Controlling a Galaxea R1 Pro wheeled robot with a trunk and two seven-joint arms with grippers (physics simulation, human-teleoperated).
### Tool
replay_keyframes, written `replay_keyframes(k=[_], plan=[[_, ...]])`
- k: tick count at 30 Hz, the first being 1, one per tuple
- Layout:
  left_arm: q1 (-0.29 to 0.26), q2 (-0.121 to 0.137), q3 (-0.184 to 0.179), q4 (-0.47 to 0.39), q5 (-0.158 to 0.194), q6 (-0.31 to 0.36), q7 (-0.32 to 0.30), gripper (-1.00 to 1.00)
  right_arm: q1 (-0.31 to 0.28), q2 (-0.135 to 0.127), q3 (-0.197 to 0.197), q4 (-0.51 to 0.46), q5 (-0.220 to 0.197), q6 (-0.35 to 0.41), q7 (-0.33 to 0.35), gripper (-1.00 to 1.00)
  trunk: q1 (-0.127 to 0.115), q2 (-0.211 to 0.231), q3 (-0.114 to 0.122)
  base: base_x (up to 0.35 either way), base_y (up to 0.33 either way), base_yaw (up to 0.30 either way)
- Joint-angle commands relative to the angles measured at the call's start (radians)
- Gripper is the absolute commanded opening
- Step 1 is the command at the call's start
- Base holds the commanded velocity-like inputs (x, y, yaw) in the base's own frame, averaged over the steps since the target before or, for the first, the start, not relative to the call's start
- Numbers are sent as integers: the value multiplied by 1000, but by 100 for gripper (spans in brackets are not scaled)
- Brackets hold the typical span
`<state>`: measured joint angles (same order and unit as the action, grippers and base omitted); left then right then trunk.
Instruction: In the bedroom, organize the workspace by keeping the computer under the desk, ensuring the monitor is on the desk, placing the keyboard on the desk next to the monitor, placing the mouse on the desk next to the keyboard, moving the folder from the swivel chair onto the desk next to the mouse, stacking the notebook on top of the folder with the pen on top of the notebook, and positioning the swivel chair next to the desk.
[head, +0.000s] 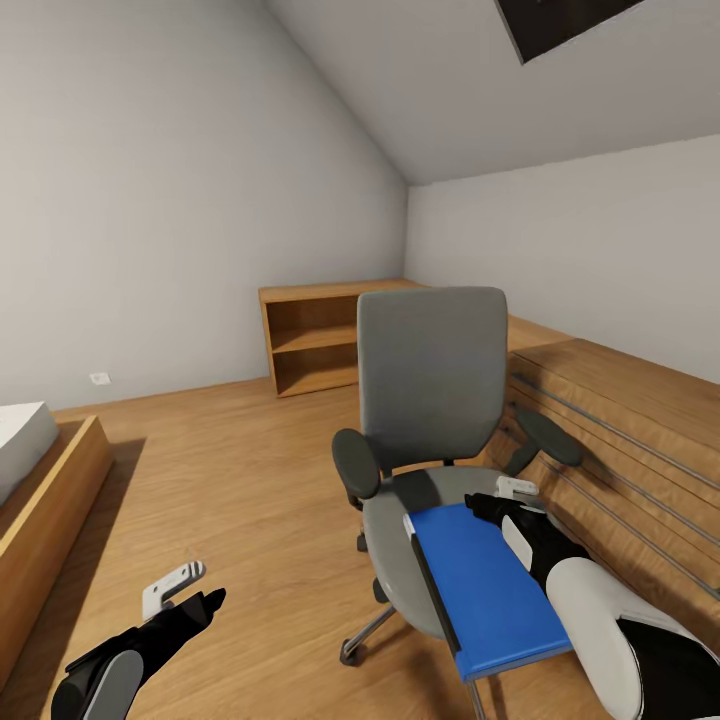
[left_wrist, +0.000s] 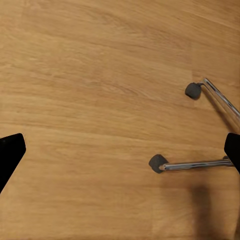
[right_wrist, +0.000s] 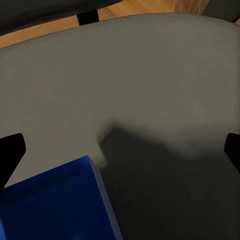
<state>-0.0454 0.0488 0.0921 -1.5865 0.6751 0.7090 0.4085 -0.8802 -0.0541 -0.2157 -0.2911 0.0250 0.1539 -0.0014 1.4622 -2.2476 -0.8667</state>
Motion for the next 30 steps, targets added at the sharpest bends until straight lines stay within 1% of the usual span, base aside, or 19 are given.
replay_keyframes(k=[1,12,19,30], plan=[[-1,0,0,-1,11,3,9,100,0,0,-4,-2,3,6,0,100,0,0,-1,0,0,0],[-1,0,0,-1,11,3,9,100,0,0,-4,-2,3,6,0,100,0,0,-1,-2,0,0],[-1,0,0,-1,11,3,9,100,0,0,-4,-2,3,6,0,100,0,0,-1,-113,0,0],[-1,0,0,-1,11,3,10,100,0,0,-4,-2,3,6,0,100,0,0,-1,-13,0,0]])
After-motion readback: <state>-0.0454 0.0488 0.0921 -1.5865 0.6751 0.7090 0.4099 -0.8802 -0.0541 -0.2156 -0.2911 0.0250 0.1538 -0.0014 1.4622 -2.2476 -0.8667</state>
